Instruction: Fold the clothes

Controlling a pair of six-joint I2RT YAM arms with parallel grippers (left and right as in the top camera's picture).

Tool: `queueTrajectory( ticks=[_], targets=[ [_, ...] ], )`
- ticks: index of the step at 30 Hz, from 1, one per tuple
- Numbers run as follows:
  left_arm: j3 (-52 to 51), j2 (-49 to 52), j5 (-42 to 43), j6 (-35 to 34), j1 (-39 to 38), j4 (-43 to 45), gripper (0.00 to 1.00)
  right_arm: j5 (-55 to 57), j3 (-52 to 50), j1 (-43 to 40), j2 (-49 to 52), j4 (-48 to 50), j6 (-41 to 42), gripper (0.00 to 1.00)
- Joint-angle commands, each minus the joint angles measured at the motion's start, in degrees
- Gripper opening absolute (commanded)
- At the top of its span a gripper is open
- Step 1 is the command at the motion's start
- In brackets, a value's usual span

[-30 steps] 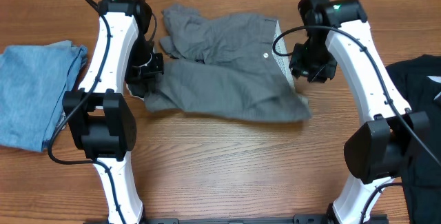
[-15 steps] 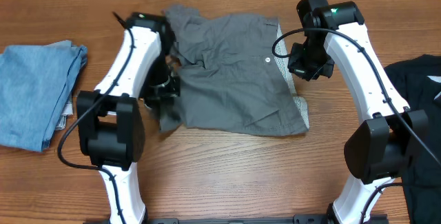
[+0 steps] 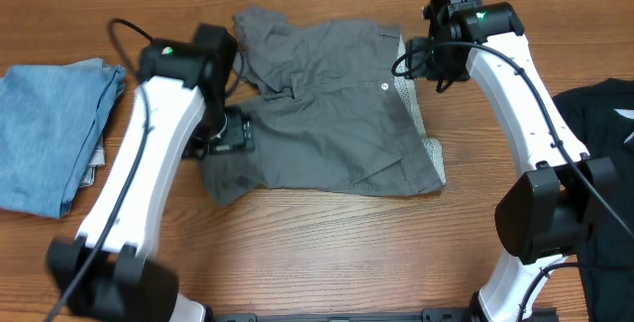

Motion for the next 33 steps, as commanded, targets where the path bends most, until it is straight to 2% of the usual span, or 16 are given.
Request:
queueTrajectory(
  ticks=[1, 5, 7, 9, 14, 15, 18, 22, 24, 27, 28, 29, 31, 33],
  targets=[
    [0.52, -3.89, -0.66, 2.95, -0.04, 11.30, 1.00, -4.85, 0.24, -1.84, -2.27, 6.51, -1.14, 0.71],
    [0.50, 0.00, -0.61, 5.16, -0.04, 20.98, 1.00, -18.38, 0.24, -8.46, -0.72, 15.65, -0.44, 0.70],
    [0.50, 3.23, -0.79, 5.84, -0.02, 22.56, 1.00, -31.65, 0.24, -12.96, 3.39, 21.88, -0.50, 0.61],
    [0.50, 5.73, -1.95, 6.25, 0.02, 23.04, 1.00, -38.16, 0.24, -14.38, 9.03, 26.73, -0.50, 0.54],
    [0.50, 7.30, -4.17, 6.40, 0.07, 24.09, 1.00, -40.79, 0.24, -12.41, 18.64, 34.53, 1.79, 0.55],
    [0.50, 7.30, -4.17, 6.38, 0.07, 24.06, 1.00, -40.76, 0.24, -10.93, 20.96, 38.23, 3.10, 0.58],
    [0.50, 7.30, -4.59, 6.40, 0.07, 24.00, 1.00, -40.26, 0.24, -8.76, 22.56, 42.49, 5.77, 0.59],
    [0.50, 7.30, -4.59, 6.40, 0.07, 23.89, 1.00, -31.65, 0.24, -6.78, 23.65, 43.04, 7.87, 0.53],
    [0.50, 7.30, -4.66, 6.40, 0.07, 23.80, 1.00, -30.42, 0.24, -6.69, 23.65, 44.96, 7.34, 0.60],
    [0.48, 7.30, -4.79, 6.40, 0.07, 23.56, 1.00, -38.47, 0.79, -9.62, 23.65, 50.05, 8.20, 0.62],
    [0.39, 7.30, -4.79, 6.40, 0.07, 23.37, 1.00, -40.39, 1.18, -11.54, 23.65, 50.88, 11.23, 0.61],
    [0.22, 7.30, -4.79, 6.40, 0.07, 23.37, 1.00, -40.68, 1.18, -13.33, 23.65, 50.77, 13.90, 0.60],
    [-0.26, 7.32, -4.98, 6.40, 0.07, 23.52, 1.00, -39.85, 1.16, -14.84, 23.65, 48.26, 13.49, 0.59],
    [-0.31, 7.39, -6.88, 6.38, 0.07, 23.41, 1.00, -35.95, 1.07, -14.21, 23.65, 45.07, 13.09, 0.54]
  ],
)
